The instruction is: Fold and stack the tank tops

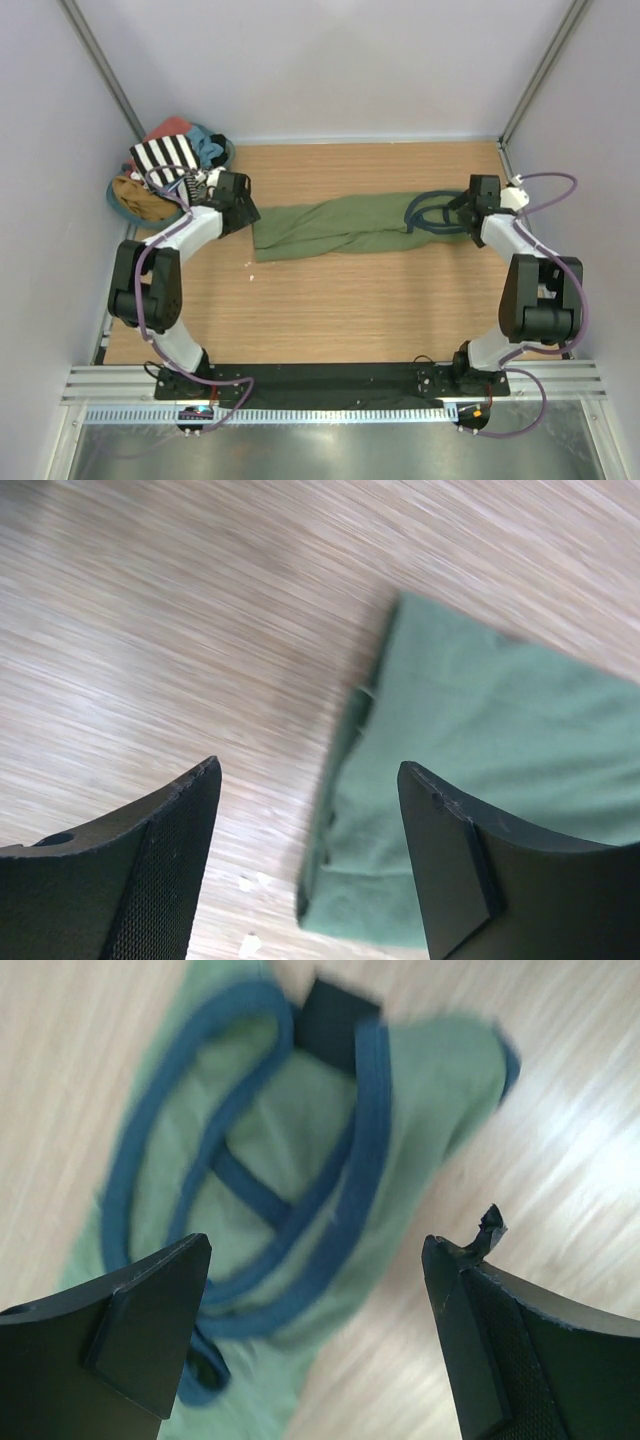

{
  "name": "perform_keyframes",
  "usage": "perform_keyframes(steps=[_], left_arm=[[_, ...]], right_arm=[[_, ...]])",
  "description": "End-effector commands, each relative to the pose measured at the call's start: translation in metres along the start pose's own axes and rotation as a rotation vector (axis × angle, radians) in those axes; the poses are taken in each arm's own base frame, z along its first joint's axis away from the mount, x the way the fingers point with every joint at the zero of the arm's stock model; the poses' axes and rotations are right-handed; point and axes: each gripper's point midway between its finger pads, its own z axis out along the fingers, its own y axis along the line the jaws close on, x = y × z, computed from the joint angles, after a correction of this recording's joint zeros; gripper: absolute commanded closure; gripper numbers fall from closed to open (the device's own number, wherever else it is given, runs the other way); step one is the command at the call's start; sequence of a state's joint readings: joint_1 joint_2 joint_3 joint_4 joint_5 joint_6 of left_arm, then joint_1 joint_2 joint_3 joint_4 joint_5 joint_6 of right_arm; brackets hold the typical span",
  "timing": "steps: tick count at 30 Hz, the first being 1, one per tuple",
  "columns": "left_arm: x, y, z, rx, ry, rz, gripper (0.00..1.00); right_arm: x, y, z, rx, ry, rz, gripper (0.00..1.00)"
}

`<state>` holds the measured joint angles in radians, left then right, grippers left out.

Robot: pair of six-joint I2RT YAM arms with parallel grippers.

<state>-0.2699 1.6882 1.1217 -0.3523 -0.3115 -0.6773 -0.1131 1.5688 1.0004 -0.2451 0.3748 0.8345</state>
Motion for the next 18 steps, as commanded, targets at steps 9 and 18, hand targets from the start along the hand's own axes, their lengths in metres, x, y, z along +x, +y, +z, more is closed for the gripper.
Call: perform_keyframes(steps=[9, 18], left_arm=[[-0.017, -0.008, 0.03, 0.005, 0.026, -0.045, 0.27], [-0.004, -0.013, 0.062, -0.016, 0.079, -0.029, 0.35]], right_arm=[[0.058, -0.029, -0.034, -0.007, 0.077, 0.021, 0.06], [0.071, -0.019, -0.006, -0.017, 0.101, -0.014, 0.15]])
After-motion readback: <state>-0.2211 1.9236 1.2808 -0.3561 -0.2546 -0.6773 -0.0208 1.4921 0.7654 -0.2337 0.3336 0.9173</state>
